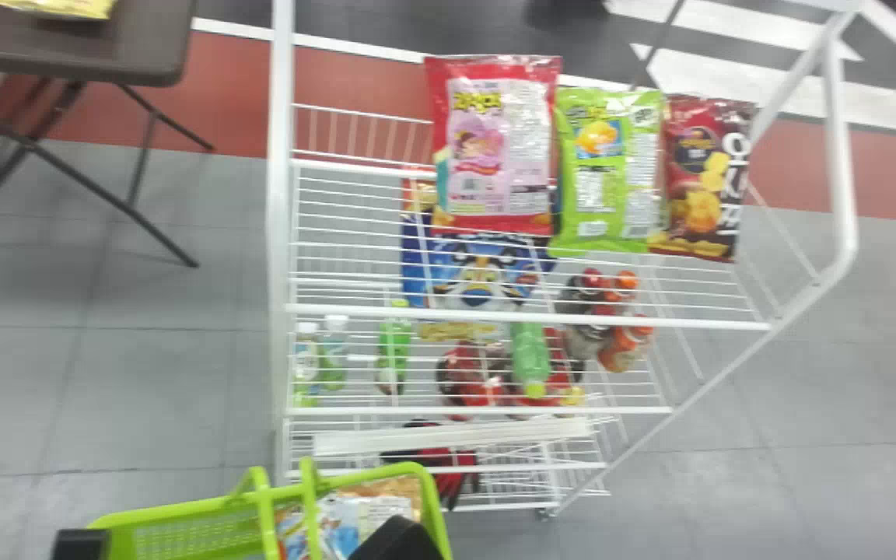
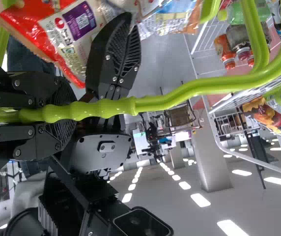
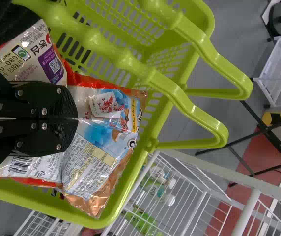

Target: Hold basket handle with left hand then pick Saewookkang with right hand and place into basket

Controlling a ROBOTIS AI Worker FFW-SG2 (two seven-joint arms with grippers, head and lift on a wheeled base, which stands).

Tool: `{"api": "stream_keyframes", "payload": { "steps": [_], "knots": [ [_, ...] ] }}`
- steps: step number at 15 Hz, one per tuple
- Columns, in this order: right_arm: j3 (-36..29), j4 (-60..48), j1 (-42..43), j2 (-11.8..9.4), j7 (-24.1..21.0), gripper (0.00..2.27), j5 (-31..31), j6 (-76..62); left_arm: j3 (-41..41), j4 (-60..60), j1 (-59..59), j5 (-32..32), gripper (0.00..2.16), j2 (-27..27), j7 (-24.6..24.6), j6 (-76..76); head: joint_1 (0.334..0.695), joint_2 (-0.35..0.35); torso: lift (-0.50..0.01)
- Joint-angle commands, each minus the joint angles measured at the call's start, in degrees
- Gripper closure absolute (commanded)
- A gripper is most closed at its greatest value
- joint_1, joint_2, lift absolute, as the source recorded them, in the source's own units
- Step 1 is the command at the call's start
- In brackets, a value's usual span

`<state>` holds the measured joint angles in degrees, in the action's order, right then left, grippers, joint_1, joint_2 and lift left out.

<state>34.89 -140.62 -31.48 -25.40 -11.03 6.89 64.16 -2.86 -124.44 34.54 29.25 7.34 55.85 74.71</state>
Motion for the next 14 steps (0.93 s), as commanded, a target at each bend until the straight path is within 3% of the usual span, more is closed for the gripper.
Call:
{"api": "stream_keyframes", "payload": {
  "steps": [1, 2, 8, 12, 14],
  "knots": [
    [0.35, 0.35, 0.45, 0.35, 1.45, 0.14, -1.88, 2.43, 0.04, -0.19, 0.18, 0.02, 1.88, 0.05, 0.13, -0.05, 0.695, -0.233, -0.019],
    [0.26, 0.44, 0.45, 0.35, 1.45, 0.00, -1.97, 2.78, 0.04, -0.19, 0.27, 0.02, 1.88, 0.05, 0.13, 0.13, 0.695, -0.236, -0.019],
    [-0.35, -1.06, -0.16, 0.00, 0.40, 0.08, -6.62, 1.55, 0.13, -0.19, 0.27, 0.02, 1.88, 0.05, 0.31, -0.05, 0.695, -0.312, -0.019],
    [-0.62, -1.23, -2.27, -2.64, -9.62, 0.08, -12.42, -17.61, 0.48, -0.19, 0.35, 0.02, 1.88, 0.05, 0.49, -0.05, 0.695, -0.316, -0.019],
    [-4.57, -0.44, -5.53, -2.64, -11.21, 0.08, -10.84, -29.57, 0.48, -0.10, 0.27, 0.11, 1.88, 0.05, 0.49, -0.05, 0.695, -0.300, -0.019]
  ]
}}
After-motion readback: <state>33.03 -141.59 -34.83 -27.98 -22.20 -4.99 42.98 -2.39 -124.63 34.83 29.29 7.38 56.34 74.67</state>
